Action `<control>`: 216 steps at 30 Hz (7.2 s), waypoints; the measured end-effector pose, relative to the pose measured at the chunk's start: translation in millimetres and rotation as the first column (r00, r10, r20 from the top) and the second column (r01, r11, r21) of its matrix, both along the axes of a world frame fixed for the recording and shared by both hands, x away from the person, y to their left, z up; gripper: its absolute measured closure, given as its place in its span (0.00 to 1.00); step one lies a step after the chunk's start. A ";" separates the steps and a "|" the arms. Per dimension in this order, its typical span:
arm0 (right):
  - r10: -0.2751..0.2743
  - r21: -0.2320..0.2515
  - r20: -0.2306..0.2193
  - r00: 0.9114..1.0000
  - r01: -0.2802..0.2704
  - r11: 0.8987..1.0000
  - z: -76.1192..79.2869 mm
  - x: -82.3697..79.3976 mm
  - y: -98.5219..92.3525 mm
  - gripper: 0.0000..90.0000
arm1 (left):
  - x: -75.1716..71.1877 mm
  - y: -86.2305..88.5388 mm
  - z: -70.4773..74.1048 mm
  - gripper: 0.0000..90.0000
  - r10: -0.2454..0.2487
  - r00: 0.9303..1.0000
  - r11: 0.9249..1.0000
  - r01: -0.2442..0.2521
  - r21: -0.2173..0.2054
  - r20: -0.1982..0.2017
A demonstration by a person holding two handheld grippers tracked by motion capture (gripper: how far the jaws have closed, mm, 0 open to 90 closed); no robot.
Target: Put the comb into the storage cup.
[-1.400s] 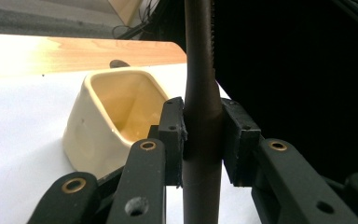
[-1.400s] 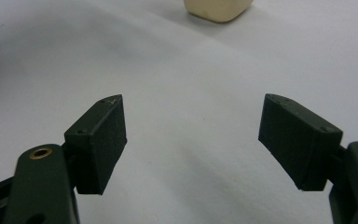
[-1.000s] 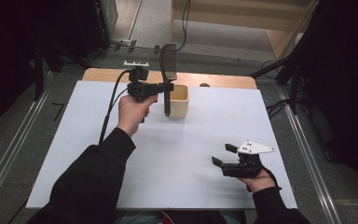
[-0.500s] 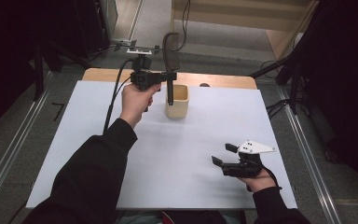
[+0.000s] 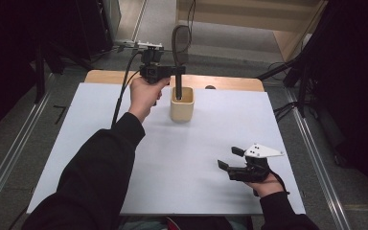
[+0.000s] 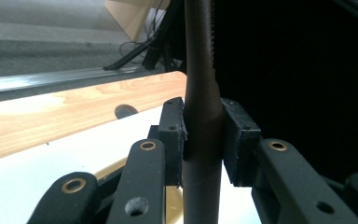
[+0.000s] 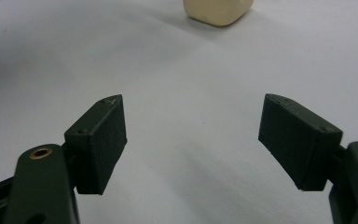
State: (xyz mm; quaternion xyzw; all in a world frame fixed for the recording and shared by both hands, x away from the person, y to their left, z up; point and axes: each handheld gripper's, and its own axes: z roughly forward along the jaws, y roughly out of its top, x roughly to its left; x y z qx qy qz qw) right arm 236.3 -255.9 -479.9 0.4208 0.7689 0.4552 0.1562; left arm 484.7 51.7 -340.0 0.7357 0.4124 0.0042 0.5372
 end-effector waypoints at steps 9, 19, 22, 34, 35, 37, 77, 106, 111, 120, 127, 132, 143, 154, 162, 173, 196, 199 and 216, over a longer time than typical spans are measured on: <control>0.002 0.002 -0.002 1.000 -0.002 1.000 -0.1 0.2 0.4 0.24 | 11.3 -1.1 -5.1 0.81 0.021 1.000 0.999 -0.021 -0.023 0.004; 0.010 0.006 -0.003 1.000 -0.010 1.000 0.0 0.5 1.0 0.24 | 19.4 -6.0 -16.5 0.81 0.039 0.999 0.999 -0.039 -0.017 0.023; 0.016 0.004 -0.002 1.000 -0.016 1.000 0.0 0.6 0.9 0.24 | 19.7 -7.8 -17.8 0.81 0.039 0.998 0.999 -0.039 -0.011 0.039; 0.014 0.007 -0.001 1.000 -0.014 1.000 0.7 0.2 1.2 0.24 | 22.3 -12.4 -27.7 0.81 0.031 0.998 0.999 -0.033 0.039 0.050; 0.015 0.004 0.001 1.000 -0.015 1.000 0.7 0.2 1.1 0.24 | 22.3 -13.1 -28.5 0.81 0.031 0.998 0.999 -0.033 0.042 0.051; 0.013 0.004 0.001 1.000 -0.013 1.000 1.1 -0.1 1.1 0.24 | 21.9 -14.8 -29.9 0.81 0.030 0.998 0.998 -0.033 0.049 0.052; 0.016 0.007 0.007 1.000 -0.017 1.000 1.3 0.8 1.0 0.24 | 15.2 -17.8 -62.9 0.81 0.001 0.998 0.998 -0.005 0.067 0.056; 0.024 0.006 0.007 1.000 -0.024 1.000 0.4 3.9 1.8 0.24 | 9.4 -16.2 -71.1 0.49 -0.001 0.996 0.994 -0.009 0.111 0.088; 0.023 0.012 0.001 1.000 -0.023 1.000 0.4 4.4 2.9 0.24 | 11.4 0.8 -62.8 0.39 0.023 0.998 0.996 -0.028 0.090 0.061; 0.026 0.004 0.001 1.000 -0.026 1.000 0.8 4.4 4.4 0.24 | 7.6 20.0 -64.8 0.37 0.010 1.000 0.998 -0.011 0.066 0.011; 0.026 0.000 0.000 1.000 -0.026 1.000 0.6 4.5 4.7 0.24 | 1.4 31.0 -65.8 0.37 0.008 1.000 0.999 -0.007 0.041 -0.010; 0.026 -0.001 -0.001 1.000 -0.026 1.000 0.3 4.8 4.9 0.24 | -4.8 37.8 -67.8 0.37 0.001 1.000 0.999 0.000 0.040 -0.020; 0.029 -0.007 0.000 1.000 -0.029 1.000 -0.1 5.1 6.7 0.24 | -20.8 44.9 -69.2 0.37 -0.038 0.999 0.999 0.039 0.036 -0.025; 0.029 -0.010 -0.004 1.000 -0.029 1.000 -0.7 5.4 7.5 0.24 | -31.1 47.9 -78.7 0.37 -0.064 0.997 0.997 0.065 0.028 -0.036; 0.031 -0.012 0.000 1.000 -0.031 0.999 -0.8 5.5 7.4 0.24 | -40.5 49.9 -86.9 0.37 -0.086 0.995 0.995 0.088 0.050 -0.043; 0.031 -0.015 0.001 1.000 -0.031 0.999 -0.9 5.1 8.5 0.24 | -53.3 60.9 -99.9 0.37 -0.111 0.992 0.991 0.115 0.074 -0.060; 0.034 -0.022 -0.013 0.999 -0.035 0.999 -2.0 5.4 9.3 0.24 | -88.5 71.4 -99.0 0.35 -0.147 0.987 0.987 0.151 0.048 -0.070; 0.035 -0.021 -0.013 0.999 -0.035 0.999 -2.0 5.4 8.9 0.24 | -93.6 71.4 -99.2 0.35 -0.156 0.985 0.985 0.160 0.063 -0.070; 0.035 -0.025 -0.015 0.999 -0.035 0.999 -2.4 5.9 8.3 0.24 | -116.3 77.7 -102.0 0.33 -0.180 0.981 0.980 0.185 0.074 -0.072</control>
